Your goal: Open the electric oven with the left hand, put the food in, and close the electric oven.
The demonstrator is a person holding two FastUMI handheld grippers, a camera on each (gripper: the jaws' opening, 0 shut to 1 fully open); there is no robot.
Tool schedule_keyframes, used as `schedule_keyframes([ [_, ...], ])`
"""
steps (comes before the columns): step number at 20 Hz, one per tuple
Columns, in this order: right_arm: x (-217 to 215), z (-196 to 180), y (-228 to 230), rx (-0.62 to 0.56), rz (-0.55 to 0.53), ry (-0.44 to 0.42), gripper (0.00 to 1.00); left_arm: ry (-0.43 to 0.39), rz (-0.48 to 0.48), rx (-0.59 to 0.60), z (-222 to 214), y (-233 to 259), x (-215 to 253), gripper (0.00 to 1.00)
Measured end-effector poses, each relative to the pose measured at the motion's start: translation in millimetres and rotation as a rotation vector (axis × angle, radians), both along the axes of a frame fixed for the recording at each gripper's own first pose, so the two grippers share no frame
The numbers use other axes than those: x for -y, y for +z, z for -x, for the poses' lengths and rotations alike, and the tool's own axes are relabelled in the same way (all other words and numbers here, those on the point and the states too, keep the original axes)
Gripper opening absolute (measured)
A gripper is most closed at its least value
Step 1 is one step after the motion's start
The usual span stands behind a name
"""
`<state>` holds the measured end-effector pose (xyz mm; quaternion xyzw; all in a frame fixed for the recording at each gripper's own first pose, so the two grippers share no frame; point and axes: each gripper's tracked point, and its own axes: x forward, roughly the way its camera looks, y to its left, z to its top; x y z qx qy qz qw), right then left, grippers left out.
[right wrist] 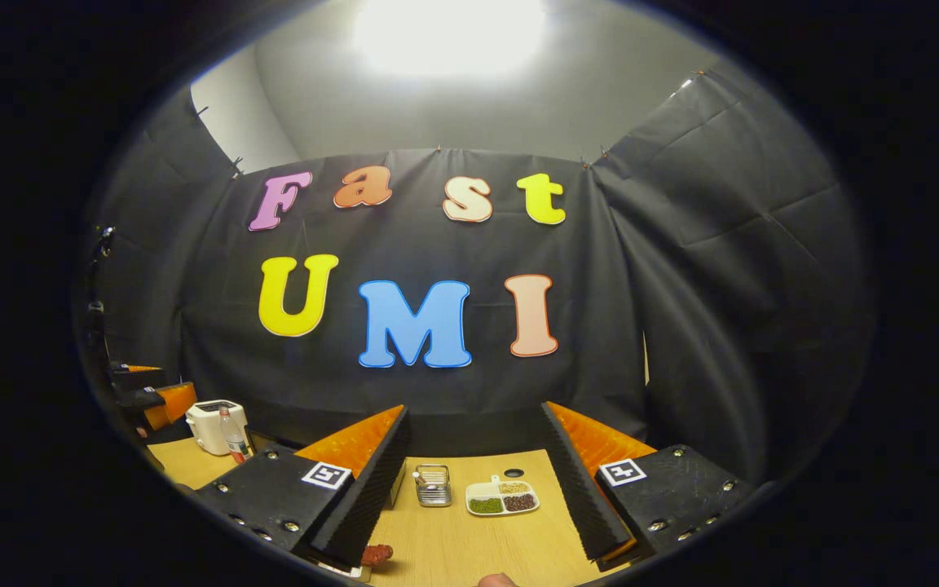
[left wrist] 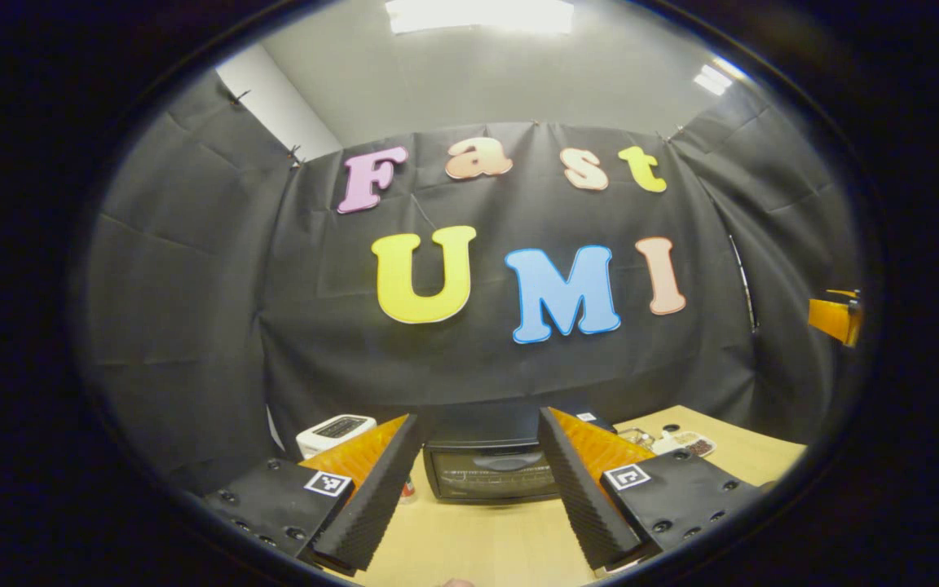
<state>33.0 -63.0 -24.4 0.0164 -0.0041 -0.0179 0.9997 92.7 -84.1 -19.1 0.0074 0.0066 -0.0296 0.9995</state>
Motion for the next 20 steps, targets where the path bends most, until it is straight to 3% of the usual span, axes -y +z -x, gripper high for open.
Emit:
schedule_keyframes([
  [7, -7.1, -20.9, -5.0, -0.018, 0.008, -0.062, 0.95, -0.046, 0.036, -0.054, -77.0, -42.6, 3.5, 0.97],
  [8, -6.7, -23.2, -7.3, -0.027, 0.02, -0.073, 0.95, -0.056, 0.037, -0.068, -88.2, -50.2, 6.0, 1.0],
  [10, -5.9, -26.0, -9.9, -0.041, 0.035, -0.09, 0.95, -0.073, 0.046, -0.096, -108.7, -65.8, 12.5, 0.9],
  [11, -5.0, -28.4, -9.4, -0.045, 0.042, -0.101, 0.95, -0.082, 0.049, -0.109, -118.5, -73.1, 15.7, 0.9],
  [12, -3.0, -30.0, -9.8, -0.051, 0.052, -0.115, 0.95, -0.09, 0.05, -0.12, -126.9, -82.3, 18.3, 1.0],
  [20, 5.4, -35.9, -12.6, -0.096, 0.11, -0.188, 0.95, -0.128, 0.034, -0.181, -188.3, -134.8, 38.2, 0.93],
])
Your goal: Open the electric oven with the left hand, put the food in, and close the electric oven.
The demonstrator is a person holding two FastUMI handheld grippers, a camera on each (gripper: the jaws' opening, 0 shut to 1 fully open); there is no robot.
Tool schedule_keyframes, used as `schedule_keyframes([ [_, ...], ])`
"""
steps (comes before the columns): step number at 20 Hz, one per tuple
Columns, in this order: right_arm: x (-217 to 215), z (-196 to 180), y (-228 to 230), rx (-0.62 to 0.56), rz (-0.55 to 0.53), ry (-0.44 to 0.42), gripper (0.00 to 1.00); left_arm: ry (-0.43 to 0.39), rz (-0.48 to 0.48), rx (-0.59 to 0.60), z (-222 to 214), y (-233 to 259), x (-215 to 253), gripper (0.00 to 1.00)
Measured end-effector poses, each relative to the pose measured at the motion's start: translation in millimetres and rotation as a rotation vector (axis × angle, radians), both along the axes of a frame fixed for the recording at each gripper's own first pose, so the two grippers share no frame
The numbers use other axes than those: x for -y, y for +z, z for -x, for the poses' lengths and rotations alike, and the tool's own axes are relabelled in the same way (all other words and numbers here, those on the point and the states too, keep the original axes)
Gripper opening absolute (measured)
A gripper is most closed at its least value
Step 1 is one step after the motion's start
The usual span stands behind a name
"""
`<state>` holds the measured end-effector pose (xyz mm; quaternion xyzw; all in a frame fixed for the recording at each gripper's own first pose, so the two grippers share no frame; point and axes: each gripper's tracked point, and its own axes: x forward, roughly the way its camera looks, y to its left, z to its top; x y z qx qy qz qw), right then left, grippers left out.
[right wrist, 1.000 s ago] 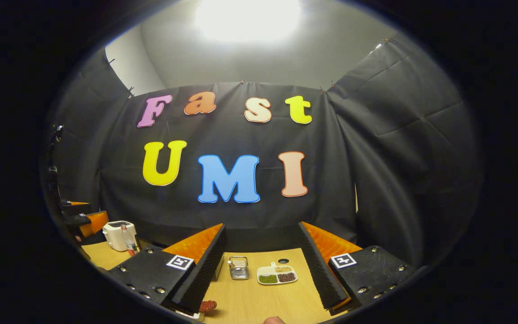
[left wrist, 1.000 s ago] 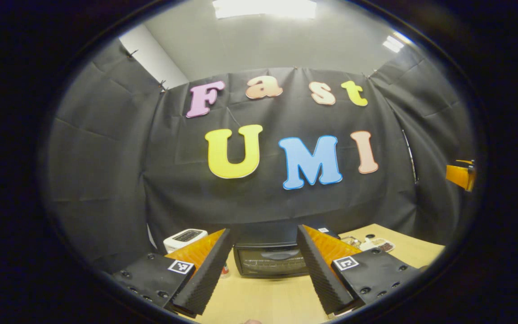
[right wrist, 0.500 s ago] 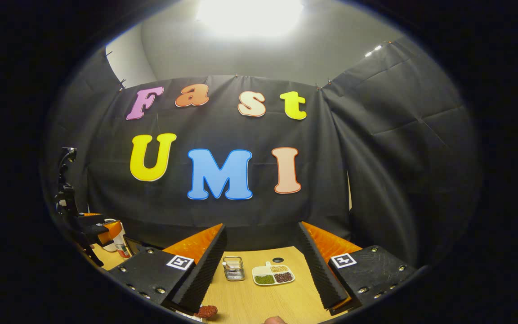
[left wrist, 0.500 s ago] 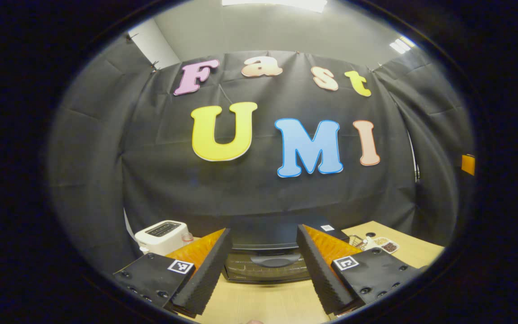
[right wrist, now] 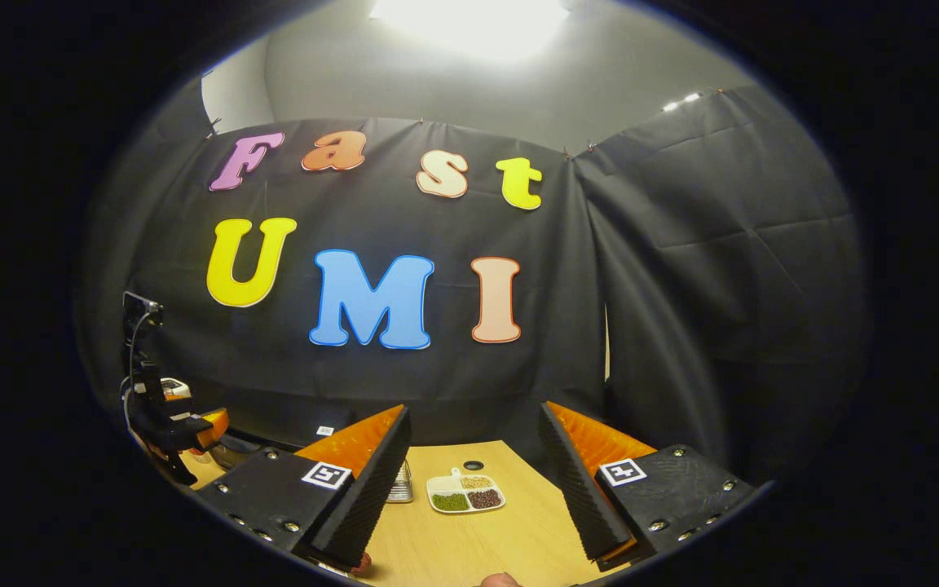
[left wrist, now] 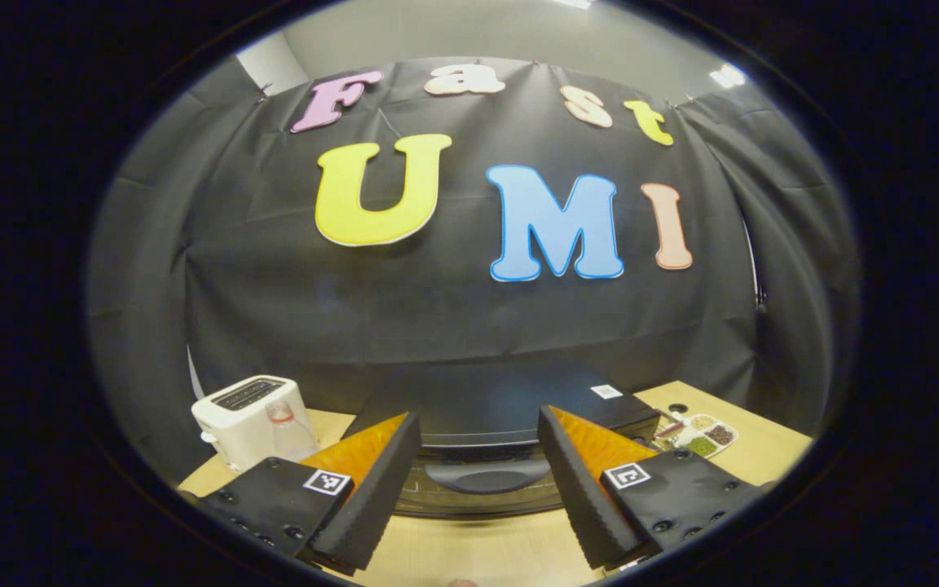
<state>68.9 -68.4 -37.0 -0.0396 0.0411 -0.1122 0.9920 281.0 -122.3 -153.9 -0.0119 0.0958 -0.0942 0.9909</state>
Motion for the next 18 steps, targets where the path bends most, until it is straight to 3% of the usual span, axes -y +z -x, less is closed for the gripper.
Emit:
schedule_keyframes([
  [3, 2.6, 1.9, 2.0, -0.014, 0.037, -0.017, 0.95, -0.012, -0.011, -0.018, -14.3, -19.4, 6.5, 0.91],
  [4, 3.6, 3.0, 3.1, -0.015, 0.045, -0.023, 0.95, -0.012, -0.01, -0.025, -18.3, -25.1, 7.6, 1.0],
  [6, 3.0, 4.6, 4.3, -0.018, 0.052, -0.033, 0.95, -0.009, -0.002, -0.04, -24.6, -35.3, 9.0, 0.97],
  [7, 2.9, 5.2, 4.1, -0.019, 0.052, -0.036, 0.95, -0.008, 0.0, -0.05, -27.2, -41.8, 9.9, 0.91],
  [8, 2.8, 6.1, 4.9, -0.022, 0.053, -0.039, 0.95, -0.008, 0.002, -0.063, -28.8, -47.3, 11.1, 0.97],
  [9, 3.5, 6.8, 4.4, -0.024, 0.056, -0.041, 0.95, -0.009, 0.005, -0.075, -29.2, -52.7, 12.4, 0.94],
  [11, 5.8, 7.9, 6.4, -0.026, 0.07, -0.05, 0.95, -0.002, 0.011, -0.088, -29.4, -58.5, 10.2, 1.0],
  [18, 9.8, 13.5, 13.9, -0.014, 0.066, -0.073, 0.95, -0.004, -0.015, -0.096, -37.1, -67.8, 8.7, 0.97],
])
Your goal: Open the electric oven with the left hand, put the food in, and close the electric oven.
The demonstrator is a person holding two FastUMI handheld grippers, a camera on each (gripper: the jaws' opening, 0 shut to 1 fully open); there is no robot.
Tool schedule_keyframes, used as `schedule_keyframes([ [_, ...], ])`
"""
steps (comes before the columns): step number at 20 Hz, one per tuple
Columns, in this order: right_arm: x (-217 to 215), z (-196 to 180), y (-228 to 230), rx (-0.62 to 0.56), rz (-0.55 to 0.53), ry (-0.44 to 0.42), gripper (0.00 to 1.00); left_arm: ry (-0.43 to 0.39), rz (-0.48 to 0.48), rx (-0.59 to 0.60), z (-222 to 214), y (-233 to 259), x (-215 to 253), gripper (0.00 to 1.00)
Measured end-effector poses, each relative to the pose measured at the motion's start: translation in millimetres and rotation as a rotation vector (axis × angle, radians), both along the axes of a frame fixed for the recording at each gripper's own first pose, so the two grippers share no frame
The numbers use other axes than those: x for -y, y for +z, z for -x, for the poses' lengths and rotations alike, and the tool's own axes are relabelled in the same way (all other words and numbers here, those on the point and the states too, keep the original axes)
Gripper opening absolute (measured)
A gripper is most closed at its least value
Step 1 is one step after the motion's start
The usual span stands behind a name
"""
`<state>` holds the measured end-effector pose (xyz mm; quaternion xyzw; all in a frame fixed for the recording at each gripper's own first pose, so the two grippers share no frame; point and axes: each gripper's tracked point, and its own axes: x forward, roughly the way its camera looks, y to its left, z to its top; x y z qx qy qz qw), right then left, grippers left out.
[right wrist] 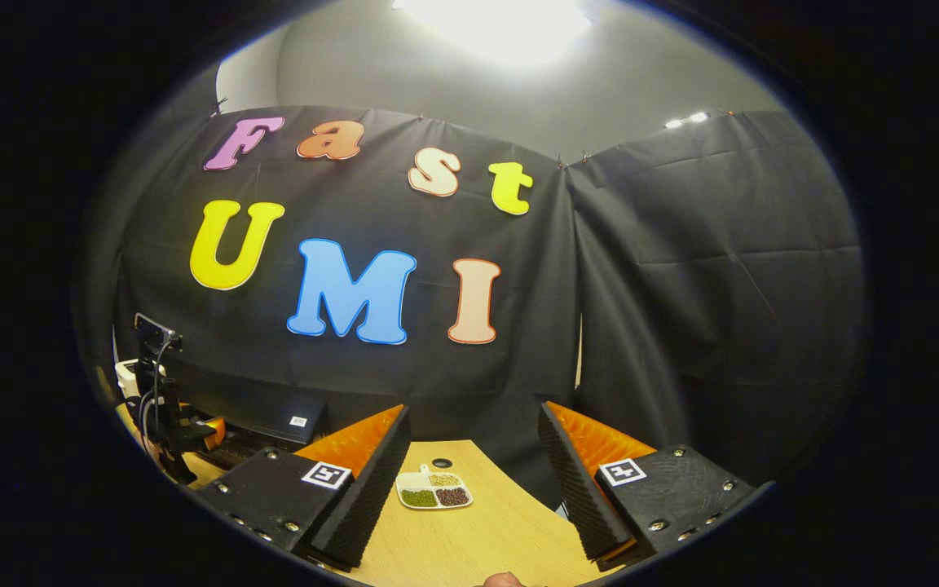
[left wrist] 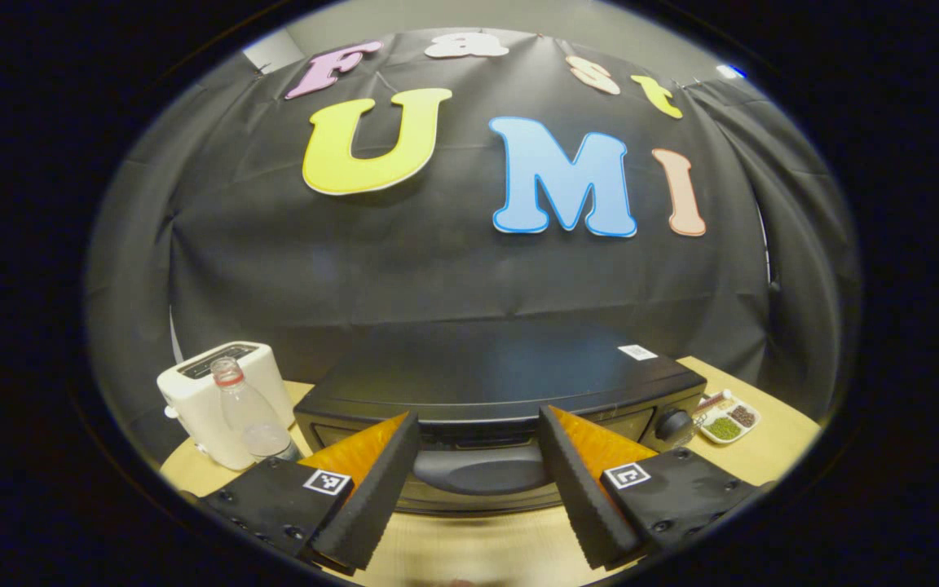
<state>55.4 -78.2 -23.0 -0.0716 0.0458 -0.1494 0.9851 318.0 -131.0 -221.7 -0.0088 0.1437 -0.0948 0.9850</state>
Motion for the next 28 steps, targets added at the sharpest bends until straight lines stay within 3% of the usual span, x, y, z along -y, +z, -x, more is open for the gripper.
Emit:
schedule_keyframes([
  [6, -10.2, 0.1, -2.5, -0.001, -0.025, 0.04, 0.95, 0.002, -0.005, -0.003, 10.6, -1.4, -0.1, 1.0],
  [15, -15.4, 3.4, -3.2, 0.007, -0.109, 0.11, 0.95, 0.019, -0.021, -0.046, 63.0, -16.4, -6.6, 0.92],
  [16, -13.4, 3.9, -2.5, 0.008, -0.11, 0.109, 0.95, 0.022, -0.02, -0.055, 68.5, -19.2, -7.5, 0.97],
  [21, -10.0, 10.2, 1.1, 0.021, -0.138, 0.127, 0.95, 0.015, -0.026, -0.076, 87.0, -30.0, -8.3, 1.0],
  [28, -5.2, 19.2, -3.4, 0.007, -0.151, 0.138, 0.95, 0.027, -0.043, -0.107, 109.3, -47.2, -7.8, 0.98],
])
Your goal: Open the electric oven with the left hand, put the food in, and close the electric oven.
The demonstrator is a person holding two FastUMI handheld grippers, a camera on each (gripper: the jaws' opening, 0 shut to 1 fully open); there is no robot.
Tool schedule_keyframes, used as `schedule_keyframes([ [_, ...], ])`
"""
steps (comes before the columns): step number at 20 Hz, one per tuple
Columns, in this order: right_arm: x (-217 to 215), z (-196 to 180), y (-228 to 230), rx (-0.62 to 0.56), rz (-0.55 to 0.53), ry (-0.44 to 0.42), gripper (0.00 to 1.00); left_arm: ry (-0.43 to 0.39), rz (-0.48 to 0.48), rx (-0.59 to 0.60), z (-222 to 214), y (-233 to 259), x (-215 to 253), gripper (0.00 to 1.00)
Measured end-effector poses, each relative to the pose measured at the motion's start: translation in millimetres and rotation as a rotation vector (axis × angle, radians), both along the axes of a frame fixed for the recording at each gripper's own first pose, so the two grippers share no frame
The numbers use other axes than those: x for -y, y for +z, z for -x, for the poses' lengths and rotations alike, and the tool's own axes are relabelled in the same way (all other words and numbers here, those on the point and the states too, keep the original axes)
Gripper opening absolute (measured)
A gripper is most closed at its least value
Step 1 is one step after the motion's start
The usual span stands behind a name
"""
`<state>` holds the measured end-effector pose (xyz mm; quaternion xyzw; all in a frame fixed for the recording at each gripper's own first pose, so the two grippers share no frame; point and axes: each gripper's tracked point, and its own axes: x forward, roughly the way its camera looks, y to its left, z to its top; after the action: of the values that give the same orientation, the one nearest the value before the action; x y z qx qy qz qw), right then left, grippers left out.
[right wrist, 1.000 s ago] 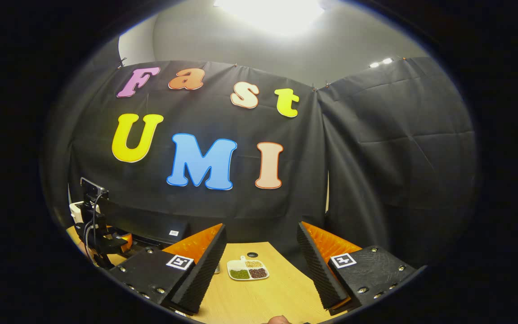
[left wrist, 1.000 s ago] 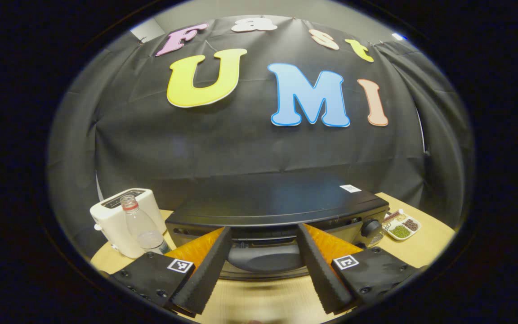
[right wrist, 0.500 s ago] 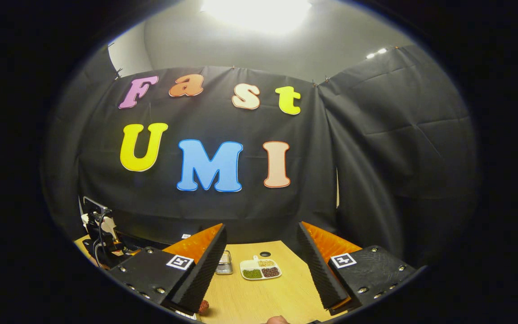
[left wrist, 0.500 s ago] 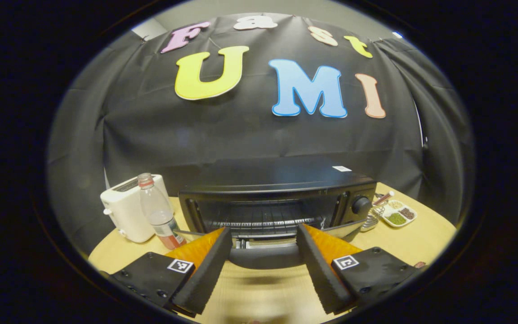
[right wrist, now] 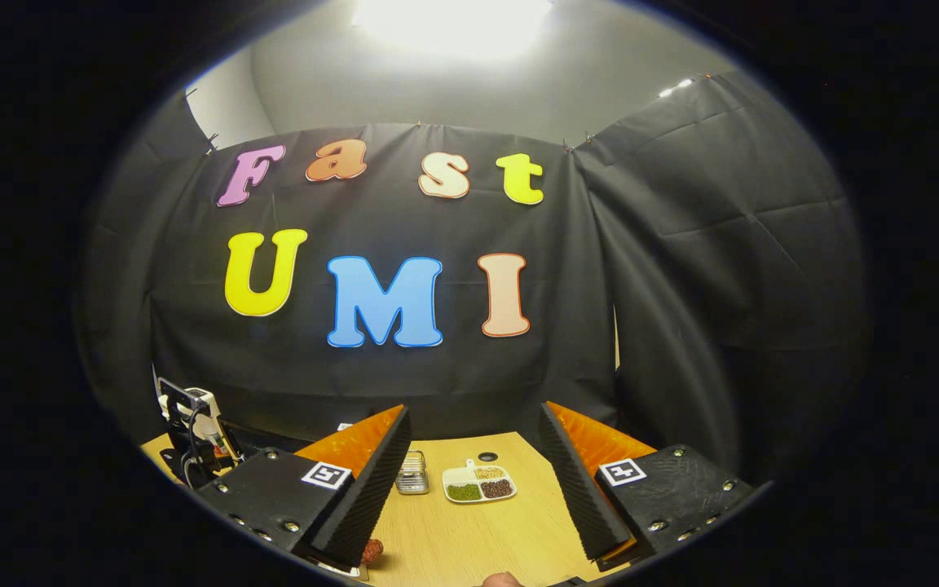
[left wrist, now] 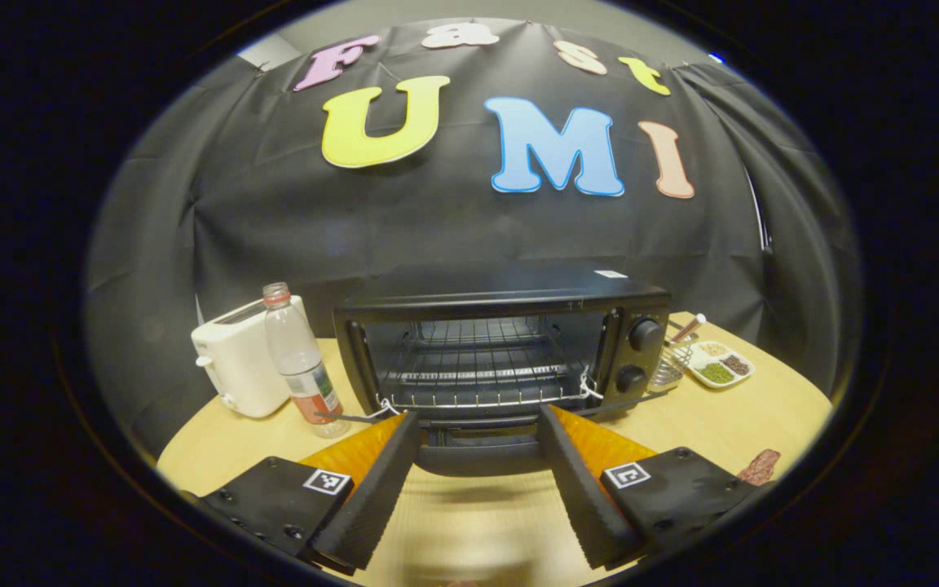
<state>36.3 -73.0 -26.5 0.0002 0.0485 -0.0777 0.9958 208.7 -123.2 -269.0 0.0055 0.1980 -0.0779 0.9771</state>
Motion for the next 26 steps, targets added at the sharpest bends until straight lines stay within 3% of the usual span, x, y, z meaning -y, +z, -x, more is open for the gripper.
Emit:
schedule_keyframes([
  [19, -1.2, 14.9, -15.8, -0.052, -0.013, 0.051, 0.95, 0.041, -0.025, -0.153, 50.1, -63.6, 0.6, 1.0],
  [26, -13.4, 11.2, -29.3, -0.068, -0.036, 0.108, 0.95, 0.064, -0.005, -0.056, 62.2, -5.9, -8.0, 0.98],
])
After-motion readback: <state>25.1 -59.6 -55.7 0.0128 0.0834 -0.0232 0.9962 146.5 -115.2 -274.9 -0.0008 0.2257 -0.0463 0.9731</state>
